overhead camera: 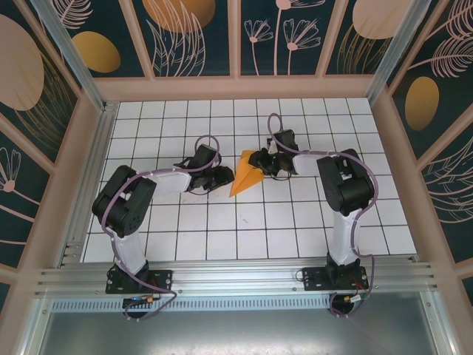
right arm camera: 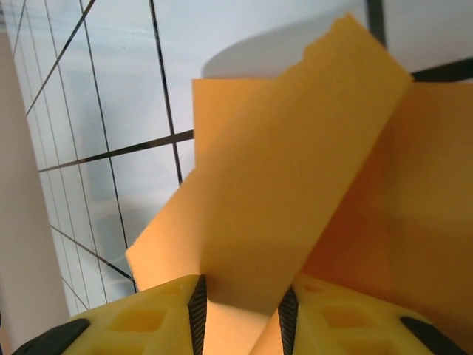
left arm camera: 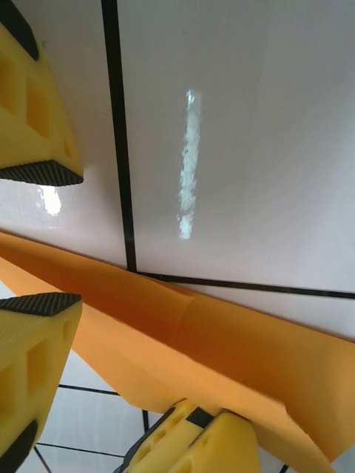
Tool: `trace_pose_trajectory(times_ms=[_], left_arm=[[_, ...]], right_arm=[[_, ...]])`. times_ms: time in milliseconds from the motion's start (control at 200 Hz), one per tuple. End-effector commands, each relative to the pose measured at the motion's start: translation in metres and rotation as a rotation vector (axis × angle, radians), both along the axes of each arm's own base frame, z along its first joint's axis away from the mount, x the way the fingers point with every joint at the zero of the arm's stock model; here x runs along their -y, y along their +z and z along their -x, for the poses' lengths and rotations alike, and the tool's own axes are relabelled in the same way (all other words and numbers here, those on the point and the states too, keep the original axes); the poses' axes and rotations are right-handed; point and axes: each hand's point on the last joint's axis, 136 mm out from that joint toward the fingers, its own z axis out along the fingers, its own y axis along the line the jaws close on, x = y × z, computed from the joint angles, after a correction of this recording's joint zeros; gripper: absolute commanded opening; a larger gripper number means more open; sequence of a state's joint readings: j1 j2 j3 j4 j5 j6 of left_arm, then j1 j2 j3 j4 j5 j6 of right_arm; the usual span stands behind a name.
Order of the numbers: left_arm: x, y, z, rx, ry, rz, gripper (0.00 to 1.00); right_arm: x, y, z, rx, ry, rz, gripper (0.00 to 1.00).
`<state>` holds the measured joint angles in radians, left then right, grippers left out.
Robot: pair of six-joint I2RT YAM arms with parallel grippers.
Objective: Fold a paper plane with a square sheet of paper (pick it up from the middle)
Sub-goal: Turn over the paper at the center of the table.
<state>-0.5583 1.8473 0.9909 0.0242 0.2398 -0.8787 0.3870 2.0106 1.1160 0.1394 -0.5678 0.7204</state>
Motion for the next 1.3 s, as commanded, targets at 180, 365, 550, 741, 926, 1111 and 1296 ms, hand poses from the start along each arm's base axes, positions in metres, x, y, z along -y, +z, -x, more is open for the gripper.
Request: trace_pose_trajectory(times_ms=[180,365,550,741,926,1111,1296], left_arm=[[-0.036,0.019,-0.002,0.027,0.093,-0.038,0.56],[-0.050,0.031,0.001,0.075,0.068,-0.008,0.74],[-0.083,0.054,-0.005,0.163,0.131,-0.042,0.88],[-0.127,0.078,-0.012,0.236,0.225,-0.045,0.98],[-0.164,0.095,-0.022,0.276,0.316,-0.030,0.98],[-0.193,0.110,-0.032,0.306,0.401,-0.025,0.98],[-0.216,0.131,-0.042,0.337,0.452,-0.031,0.98]], right_arm=[[-0.014,0.009,-0.010,0.038,0.035,-0.076,0.15],[0.003,0.022,-0.010,0.068,0.035,0.067,0.04],[0.057,0.049,-0.003,0.128,0.034,0.401,0.00],[0.092,0.092,0.003,0.236,0.046,0.781,0.00],[0.109,0.112,0.002,0.286,0.019,1.203,0.00],[0.104,0.101,0.007,0.315,0.078,1.518,0.00],[0.068,0.072,0.015,0.343,0.188,1.658,0.00]])
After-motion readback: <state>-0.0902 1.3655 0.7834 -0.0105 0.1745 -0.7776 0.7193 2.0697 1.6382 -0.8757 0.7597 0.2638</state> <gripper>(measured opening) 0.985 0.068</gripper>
